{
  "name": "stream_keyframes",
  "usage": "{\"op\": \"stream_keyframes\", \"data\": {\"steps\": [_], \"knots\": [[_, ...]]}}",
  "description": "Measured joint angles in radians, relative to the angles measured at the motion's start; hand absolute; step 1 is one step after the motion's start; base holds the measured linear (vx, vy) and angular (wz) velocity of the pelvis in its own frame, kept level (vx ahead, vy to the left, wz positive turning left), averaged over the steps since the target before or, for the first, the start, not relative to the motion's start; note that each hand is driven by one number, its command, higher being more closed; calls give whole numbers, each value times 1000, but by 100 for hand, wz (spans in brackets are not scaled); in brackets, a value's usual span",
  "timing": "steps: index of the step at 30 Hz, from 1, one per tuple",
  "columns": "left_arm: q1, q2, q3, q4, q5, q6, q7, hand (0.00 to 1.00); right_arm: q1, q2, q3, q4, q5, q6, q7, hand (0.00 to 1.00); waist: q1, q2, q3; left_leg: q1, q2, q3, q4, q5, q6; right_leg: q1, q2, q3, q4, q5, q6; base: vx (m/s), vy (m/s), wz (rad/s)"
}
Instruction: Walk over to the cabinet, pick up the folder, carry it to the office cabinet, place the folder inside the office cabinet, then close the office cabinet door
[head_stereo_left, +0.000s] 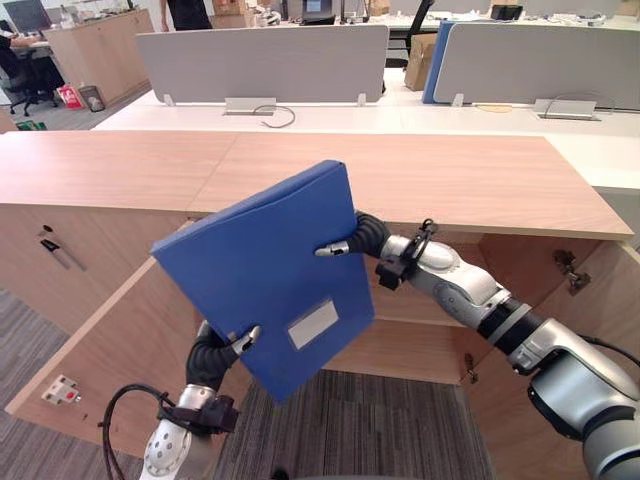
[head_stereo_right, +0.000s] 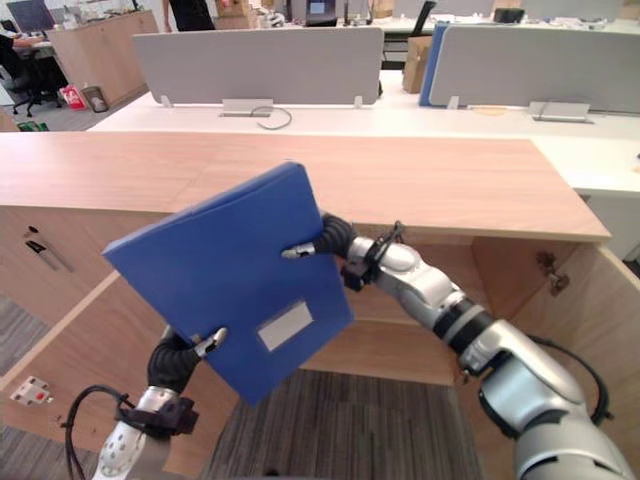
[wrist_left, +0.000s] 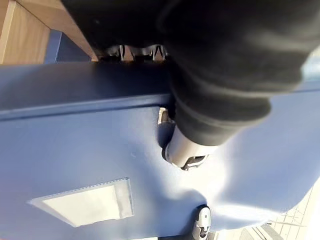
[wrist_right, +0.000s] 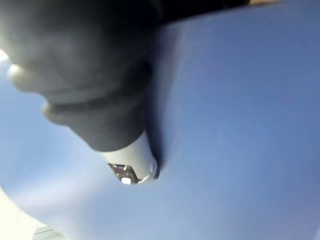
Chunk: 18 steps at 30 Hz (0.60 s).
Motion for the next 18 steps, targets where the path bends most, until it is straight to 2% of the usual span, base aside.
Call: {"op": "stream_keyframes", "data": {"steps": [4, 5, 9, 12, 15, 18], "knots": [[-11, -1, 16, 0, 28, -5, 0, 100, 1, -3, -1, 0, 7, -2, 18, 100, 5, 10, -13, 2, 2, -3, 0, 3, -2, 0, 3, 0, 0, 0, 0, 0, 0, 0], [-15, -2, 20, 0, 41, -6, 0, 0, 5, -3, -5, 0, 6, -5, 20, 100, 5, 11, -14, 5, 3, -3, 0, 3, -2, 0, 3, 0, 0, 0, 0, 0, 0, 0], [-26, -7, 28, 22, 85, -8, 0, 0, 35, -6, -8, 0, 6, -5, 23, 100, 5, 10, -15, 5, 3, -3, 0, 4, -3, 0, 4, 0, 1, 0, -1, 0, 0, 0], [-48, -36, 30, 101, 117, -9, -6, 0, 86, -4, -22, 0, -32, 11, 23, 100, 6, 9, -16, 3, 4, -4, 0, 6, -2, -2, 4, 1, 3, 0, 0, 0, 0, 0], [-70, -68, 12, 232, 102, -4, -46, 0, 151, 15, -58, -1, -124, 20, 23, 100, 3, 9, -21, -6, 8, -5, -1, 9, -1, -6, 8, 1, 1, 0, 0, 0, 0, 0], [-84, -115, -3, 374, 21, 11, -91, 0, 268, 55, -134, -22, -258, 25, 24, 100, 0, 8, -21, -8, 15, -5, -3, 10, -3, -13, 16, 3, 0, -1, -2, 0, 0, 0]]}}
